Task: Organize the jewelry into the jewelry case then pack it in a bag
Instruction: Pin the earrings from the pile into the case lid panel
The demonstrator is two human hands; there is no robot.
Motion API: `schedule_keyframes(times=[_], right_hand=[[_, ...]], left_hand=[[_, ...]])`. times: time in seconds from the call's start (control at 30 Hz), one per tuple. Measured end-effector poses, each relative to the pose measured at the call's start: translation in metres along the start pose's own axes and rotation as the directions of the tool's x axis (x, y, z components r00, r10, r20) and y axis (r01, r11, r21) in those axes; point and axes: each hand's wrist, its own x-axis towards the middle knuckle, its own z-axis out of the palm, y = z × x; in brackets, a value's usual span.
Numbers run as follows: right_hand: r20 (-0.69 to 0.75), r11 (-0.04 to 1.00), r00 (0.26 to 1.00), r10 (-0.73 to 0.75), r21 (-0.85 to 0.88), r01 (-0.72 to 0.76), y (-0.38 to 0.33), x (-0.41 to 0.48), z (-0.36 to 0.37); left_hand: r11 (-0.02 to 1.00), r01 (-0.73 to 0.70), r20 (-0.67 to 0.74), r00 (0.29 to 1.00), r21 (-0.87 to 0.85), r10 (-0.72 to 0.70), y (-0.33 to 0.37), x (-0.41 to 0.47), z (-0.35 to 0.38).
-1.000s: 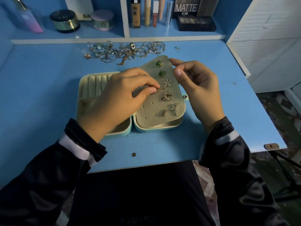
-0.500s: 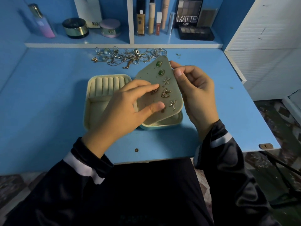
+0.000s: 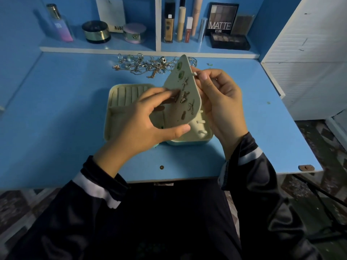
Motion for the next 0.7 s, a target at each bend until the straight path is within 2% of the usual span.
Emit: schedule_keyframes(times=[0.17,0.53,0.7], right_hand=[[0.019,0.999,0.999,0.040,0.017,-0.041,0.007,-0.001,0.003],[-0.050,0.986,0.998,0.034,-0.158,-0.042,0.022,-0.005,0.010],[-0.057,0.991,0.994,0.091,-0.095,-0.096,0.024,-0.003,0.006]], left_hand=[[0.994,-0.015,0.025,1.000,-0.112,0.018,-0.004,0.000,-0.008],[0.976,0.014,0.038,0.999,-0.218,-0.005,-0.011,-0.001,-0.009],[0.969,0.018,0.029,1.000,-0.245,-0.011,-0.011,-0.002,-0.010]])
